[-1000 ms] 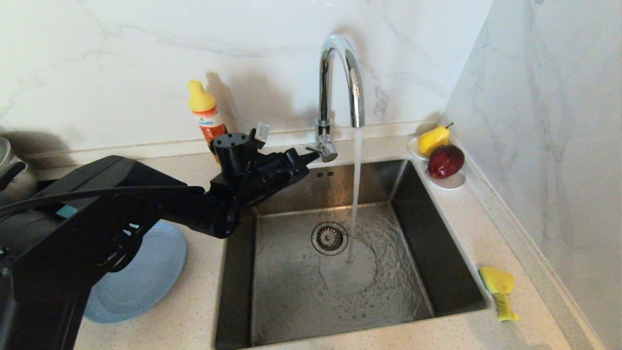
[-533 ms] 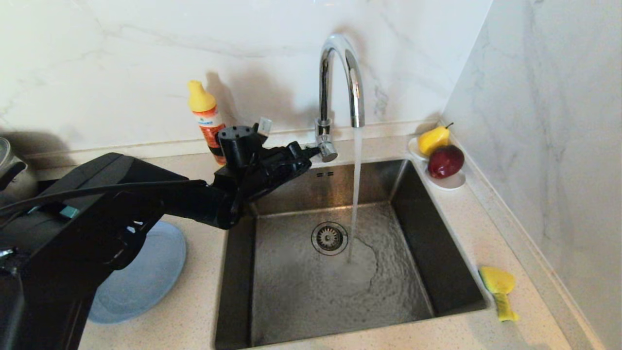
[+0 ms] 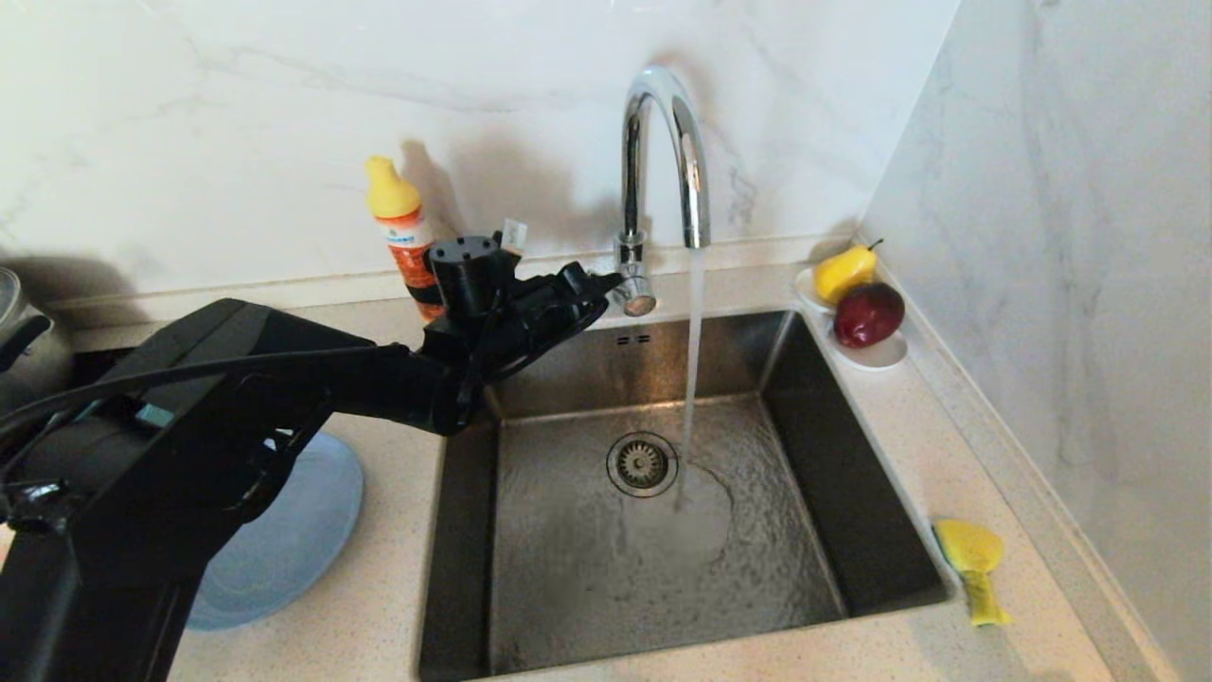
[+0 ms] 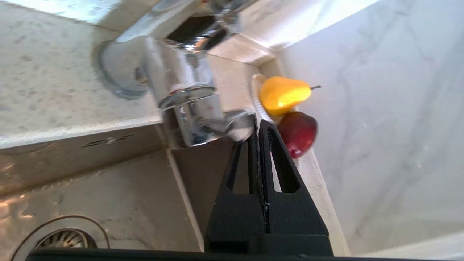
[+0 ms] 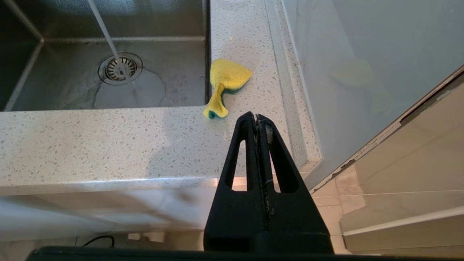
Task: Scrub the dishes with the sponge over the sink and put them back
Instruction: Turn off the faucet
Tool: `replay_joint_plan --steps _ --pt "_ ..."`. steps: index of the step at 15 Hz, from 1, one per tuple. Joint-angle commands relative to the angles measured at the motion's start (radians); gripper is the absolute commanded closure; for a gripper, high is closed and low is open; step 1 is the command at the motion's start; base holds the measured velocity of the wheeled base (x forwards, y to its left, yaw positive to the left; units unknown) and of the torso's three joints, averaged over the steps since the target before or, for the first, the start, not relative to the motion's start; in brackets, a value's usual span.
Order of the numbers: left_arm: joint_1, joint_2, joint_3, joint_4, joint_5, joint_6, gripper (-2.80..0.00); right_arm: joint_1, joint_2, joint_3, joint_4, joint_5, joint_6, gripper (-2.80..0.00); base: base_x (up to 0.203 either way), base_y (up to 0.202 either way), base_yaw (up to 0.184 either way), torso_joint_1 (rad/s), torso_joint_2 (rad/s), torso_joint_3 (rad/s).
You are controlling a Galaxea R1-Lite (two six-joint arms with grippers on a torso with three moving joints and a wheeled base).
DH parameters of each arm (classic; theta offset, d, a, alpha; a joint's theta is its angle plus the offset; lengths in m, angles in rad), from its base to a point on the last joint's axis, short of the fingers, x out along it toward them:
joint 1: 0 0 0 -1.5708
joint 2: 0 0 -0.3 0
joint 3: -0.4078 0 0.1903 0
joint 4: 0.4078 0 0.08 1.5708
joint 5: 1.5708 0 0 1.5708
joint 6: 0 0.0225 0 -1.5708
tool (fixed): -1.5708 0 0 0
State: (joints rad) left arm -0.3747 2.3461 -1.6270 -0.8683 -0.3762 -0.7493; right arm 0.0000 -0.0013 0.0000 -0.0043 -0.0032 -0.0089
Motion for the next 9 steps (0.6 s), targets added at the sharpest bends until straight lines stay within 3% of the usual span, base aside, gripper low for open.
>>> replay_joint_plan --steps 1,9 --pt "0.001 0.012 -0.001 -0.006 0.005 -0.004 0.00 0.000 0.001 0.000 0.000 0.000 0.000 0.00 0.000 0.000 0.000 0.000 0.00 0.000" --pt "0.015 -0.008 0.012 -0.006 0.048 -0.033 0.00 0.000 0.001 0.000 0.000 0.000 0.000 0.00 0.000 0.000 0.000 0.000 0.00 0.000"
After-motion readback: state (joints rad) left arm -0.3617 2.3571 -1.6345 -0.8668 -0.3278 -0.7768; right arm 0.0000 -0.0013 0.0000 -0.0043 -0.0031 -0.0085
